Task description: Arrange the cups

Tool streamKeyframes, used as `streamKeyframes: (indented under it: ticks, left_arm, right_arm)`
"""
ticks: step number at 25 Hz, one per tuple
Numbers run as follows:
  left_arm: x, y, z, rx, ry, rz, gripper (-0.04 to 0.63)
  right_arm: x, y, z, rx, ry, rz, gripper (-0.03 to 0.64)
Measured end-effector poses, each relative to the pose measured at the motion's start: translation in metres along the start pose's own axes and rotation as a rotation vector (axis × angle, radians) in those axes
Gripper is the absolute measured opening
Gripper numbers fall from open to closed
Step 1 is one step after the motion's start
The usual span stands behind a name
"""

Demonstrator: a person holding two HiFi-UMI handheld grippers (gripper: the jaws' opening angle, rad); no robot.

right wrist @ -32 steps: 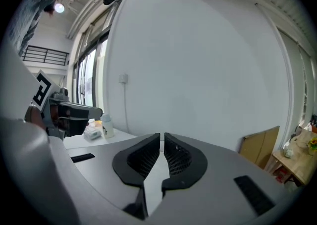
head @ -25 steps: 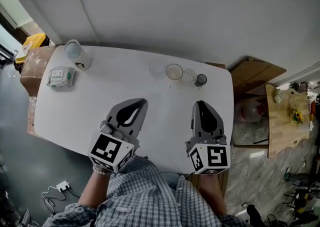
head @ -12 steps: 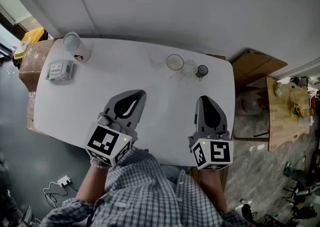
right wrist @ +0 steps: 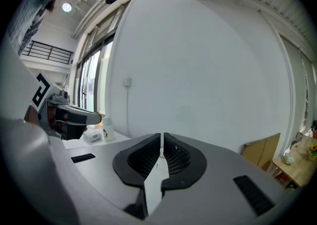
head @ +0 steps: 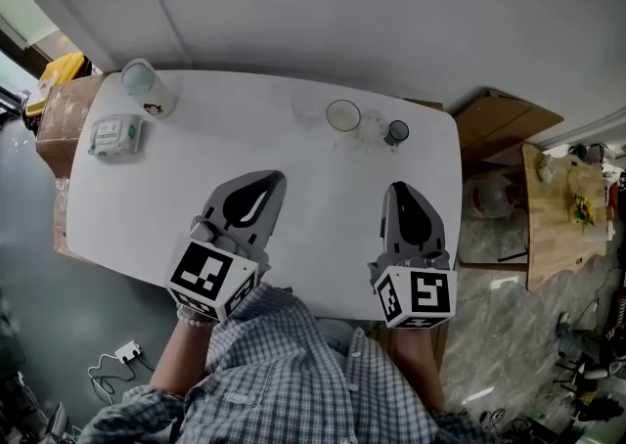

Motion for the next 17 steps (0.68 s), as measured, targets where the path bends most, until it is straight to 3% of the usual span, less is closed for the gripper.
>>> streamKeyframes:
  ticks: [17]
  left_arm:
    - [-0.0038, 0.0068, -0.0056, 0.02, 0.011, -0.006, 0.014]
  right_arm:
    - [-0.0089, -0.0046, -0.0024, 0.002, -0.017, -0.037, 0.035]
Point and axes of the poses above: the fingertips, and each gripper's own axes: y backward along the fingers, z to its right, x out of its top, the point moved 8 cm from there along y, backward along the fingers, and after that the axes turned 5 degrees about y, right-handed, at the moved point
